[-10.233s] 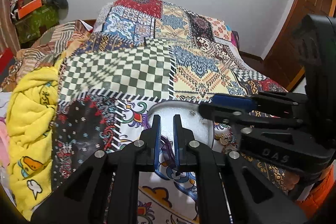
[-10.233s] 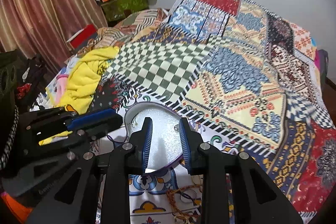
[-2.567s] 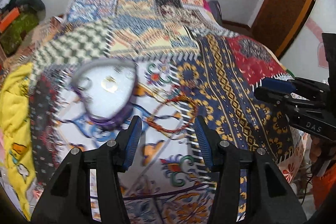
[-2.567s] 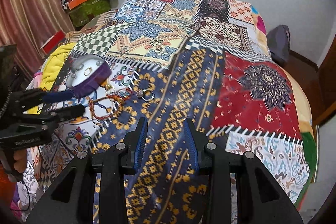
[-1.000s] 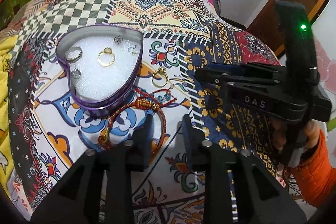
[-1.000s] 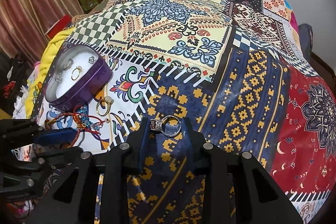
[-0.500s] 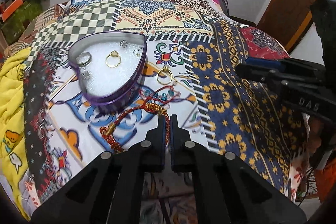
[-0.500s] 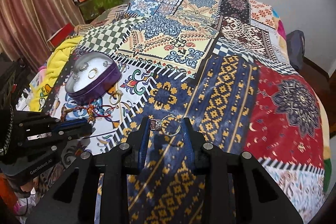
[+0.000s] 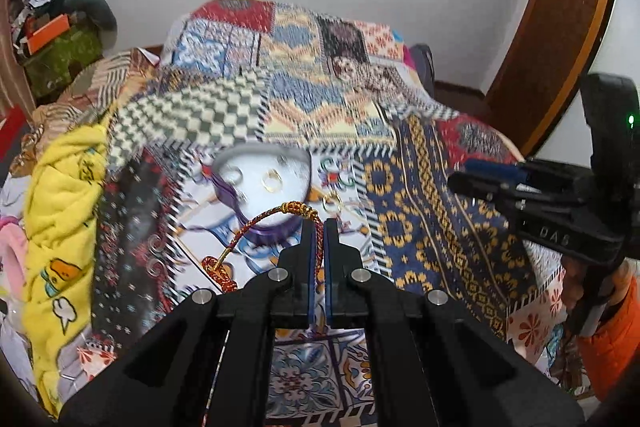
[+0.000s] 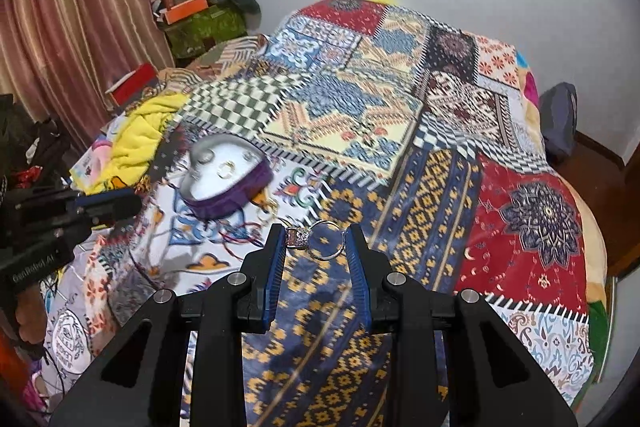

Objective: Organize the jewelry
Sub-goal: 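Place the bracelet into the heart box with the left tool while the right tool lowers its ring in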

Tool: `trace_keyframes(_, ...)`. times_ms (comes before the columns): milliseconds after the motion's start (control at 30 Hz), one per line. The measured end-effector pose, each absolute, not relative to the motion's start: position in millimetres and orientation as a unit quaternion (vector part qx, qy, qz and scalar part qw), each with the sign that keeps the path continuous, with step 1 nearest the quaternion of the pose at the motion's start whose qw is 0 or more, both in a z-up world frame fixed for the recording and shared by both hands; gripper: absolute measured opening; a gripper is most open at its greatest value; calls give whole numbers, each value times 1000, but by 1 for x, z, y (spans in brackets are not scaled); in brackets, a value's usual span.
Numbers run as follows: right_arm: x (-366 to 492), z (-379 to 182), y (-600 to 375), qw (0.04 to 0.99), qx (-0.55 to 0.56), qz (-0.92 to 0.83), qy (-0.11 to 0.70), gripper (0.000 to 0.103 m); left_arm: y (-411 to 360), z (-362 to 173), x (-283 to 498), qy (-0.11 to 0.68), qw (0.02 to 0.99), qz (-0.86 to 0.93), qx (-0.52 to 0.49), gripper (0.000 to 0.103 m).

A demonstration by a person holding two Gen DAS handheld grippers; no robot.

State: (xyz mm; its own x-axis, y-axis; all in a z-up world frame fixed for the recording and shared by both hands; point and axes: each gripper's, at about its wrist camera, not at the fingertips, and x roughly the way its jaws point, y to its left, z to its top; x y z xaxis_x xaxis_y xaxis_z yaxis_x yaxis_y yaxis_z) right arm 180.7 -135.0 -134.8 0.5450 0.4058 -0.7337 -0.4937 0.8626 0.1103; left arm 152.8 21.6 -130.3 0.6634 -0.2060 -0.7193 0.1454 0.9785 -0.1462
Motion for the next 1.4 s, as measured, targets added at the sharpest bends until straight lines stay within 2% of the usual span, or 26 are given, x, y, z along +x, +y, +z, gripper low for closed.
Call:
trace_keyframes(500, 199, -125, -91, 875, -51, 296, 380, 28, 48, -112, 191, 359, 929, -82, -40, 2)
trace_keyframes(967, 229, -148, -70, 862, -49, 303, 404, 28, 49, -158, 249, 411, 903, -117, -39, 2)
trace_keyframes(1400, 237, -166, -41, 844, -77, 323, 420, 28, 56, -167, 272, 418, 896, -146, -34, 2)
